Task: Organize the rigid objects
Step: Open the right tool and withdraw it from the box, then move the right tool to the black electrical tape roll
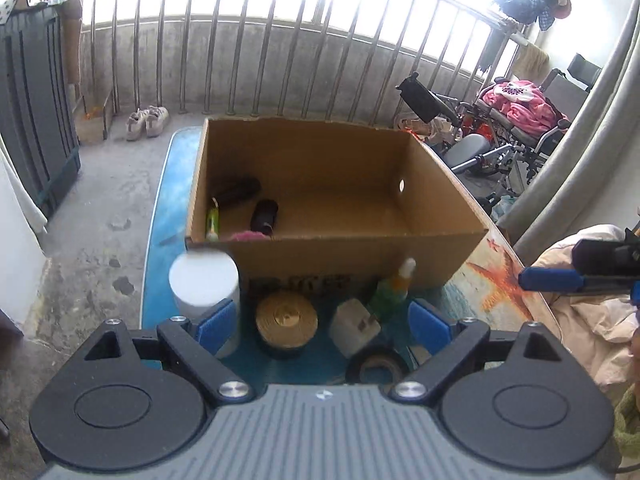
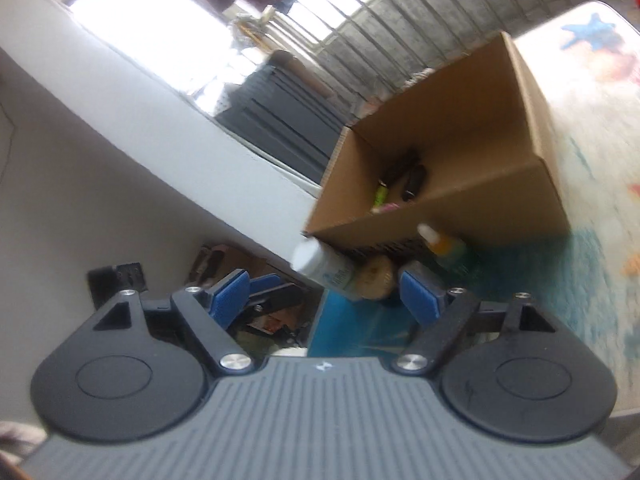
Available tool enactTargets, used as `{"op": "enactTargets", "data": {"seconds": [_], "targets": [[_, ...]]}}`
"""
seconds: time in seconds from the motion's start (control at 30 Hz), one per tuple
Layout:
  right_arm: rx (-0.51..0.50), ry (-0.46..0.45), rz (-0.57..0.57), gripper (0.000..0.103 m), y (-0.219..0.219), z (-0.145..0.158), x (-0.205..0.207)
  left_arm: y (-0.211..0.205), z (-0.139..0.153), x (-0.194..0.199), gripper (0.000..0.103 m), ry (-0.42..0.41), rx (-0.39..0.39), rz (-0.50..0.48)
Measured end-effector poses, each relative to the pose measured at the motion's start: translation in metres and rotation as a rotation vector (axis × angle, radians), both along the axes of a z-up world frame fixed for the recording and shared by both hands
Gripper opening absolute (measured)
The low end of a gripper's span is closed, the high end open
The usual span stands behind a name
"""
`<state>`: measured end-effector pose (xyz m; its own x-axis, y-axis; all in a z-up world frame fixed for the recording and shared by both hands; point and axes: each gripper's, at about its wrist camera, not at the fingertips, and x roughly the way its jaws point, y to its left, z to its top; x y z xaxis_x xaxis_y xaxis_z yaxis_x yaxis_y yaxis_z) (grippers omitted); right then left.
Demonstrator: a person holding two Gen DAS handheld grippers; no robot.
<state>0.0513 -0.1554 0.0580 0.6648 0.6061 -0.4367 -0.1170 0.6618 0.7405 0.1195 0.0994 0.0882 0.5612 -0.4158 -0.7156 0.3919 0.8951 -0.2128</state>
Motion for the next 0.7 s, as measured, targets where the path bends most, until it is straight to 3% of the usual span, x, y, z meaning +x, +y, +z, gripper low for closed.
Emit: {"op": "enactTargets", "data": {"seconds": [0.13, 0.23, 0.47, 0.7], "targets": [[-0.06, 0.108, -0.084, 0.083, 0.014, -0.053, -0.012, -0.009, -0.034, -0.011, 0.093, 0.044, -0.013, -0.013], [-0.119, 0.124, -0.109, 0.081, 0.026, -0.072, -0.012, -0.025, -0.057, -0.024, 0.093, 0.048, 0.029, -0.04], [-0.25, 0.106, -0.076, 0.072, 0.042, -0.073, 0.0, -0.055, -0.096, -0.043, 0.089, 0.046, 0.14, -0.089], [-0.309, 0.111, -0.023, 0.061, 0.056, -0.081, 0.016, -0.069, -0.108, -0.046, 0.083, 0.001, 0.223, -0.132]]}}
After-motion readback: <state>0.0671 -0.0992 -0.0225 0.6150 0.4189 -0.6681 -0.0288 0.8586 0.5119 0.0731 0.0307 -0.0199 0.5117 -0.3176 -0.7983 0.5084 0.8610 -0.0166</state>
